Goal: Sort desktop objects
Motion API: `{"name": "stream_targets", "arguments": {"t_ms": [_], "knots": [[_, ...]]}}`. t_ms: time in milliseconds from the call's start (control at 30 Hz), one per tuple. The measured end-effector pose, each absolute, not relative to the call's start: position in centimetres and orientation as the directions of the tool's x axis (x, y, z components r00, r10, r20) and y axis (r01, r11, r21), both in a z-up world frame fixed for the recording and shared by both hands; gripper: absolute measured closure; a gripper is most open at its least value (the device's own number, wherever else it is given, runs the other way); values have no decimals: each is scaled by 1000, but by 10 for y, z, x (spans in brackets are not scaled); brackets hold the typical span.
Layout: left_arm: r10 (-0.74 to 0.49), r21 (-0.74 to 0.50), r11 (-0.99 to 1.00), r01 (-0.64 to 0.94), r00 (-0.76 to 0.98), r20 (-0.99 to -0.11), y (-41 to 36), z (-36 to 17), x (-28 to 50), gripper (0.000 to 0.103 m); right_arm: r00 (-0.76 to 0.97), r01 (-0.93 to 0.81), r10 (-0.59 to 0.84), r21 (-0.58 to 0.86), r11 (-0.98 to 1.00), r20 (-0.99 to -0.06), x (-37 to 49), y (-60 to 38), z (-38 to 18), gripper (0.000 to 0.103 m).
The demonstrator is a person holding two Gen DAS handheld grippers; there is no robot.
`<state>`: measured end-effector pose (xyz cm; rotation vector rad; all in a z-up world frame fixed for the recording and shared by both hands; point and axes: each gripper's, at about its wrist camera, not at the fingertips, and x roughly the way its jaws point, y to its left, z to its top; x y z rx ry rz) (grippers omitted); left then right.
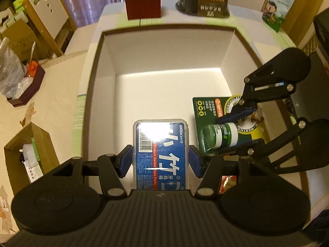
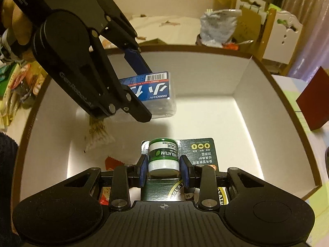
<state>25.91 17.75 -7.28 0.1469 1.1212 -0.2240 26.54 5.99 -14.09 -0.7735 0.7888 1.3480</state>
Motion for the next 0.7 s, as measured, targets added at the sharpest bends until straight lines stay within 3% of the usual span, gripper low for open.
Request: {"name": "stream_targets", "arguments": {"t_ms": [533,600,700], "knots": [[-82,-13,978,207,331,-940,177,-109,273,49,31,-998,449,-4,62,-893,281,78,-160,68],[-76,-11,980,199,323,-943,177,-111,275,49,43,-997,448,-12,72,-893,278,77,-160,17],[-80,-15,980,200,322,-943,177,-109,274,47,50,-997,459,-17,75,-887,278,75,-158,17]]}}
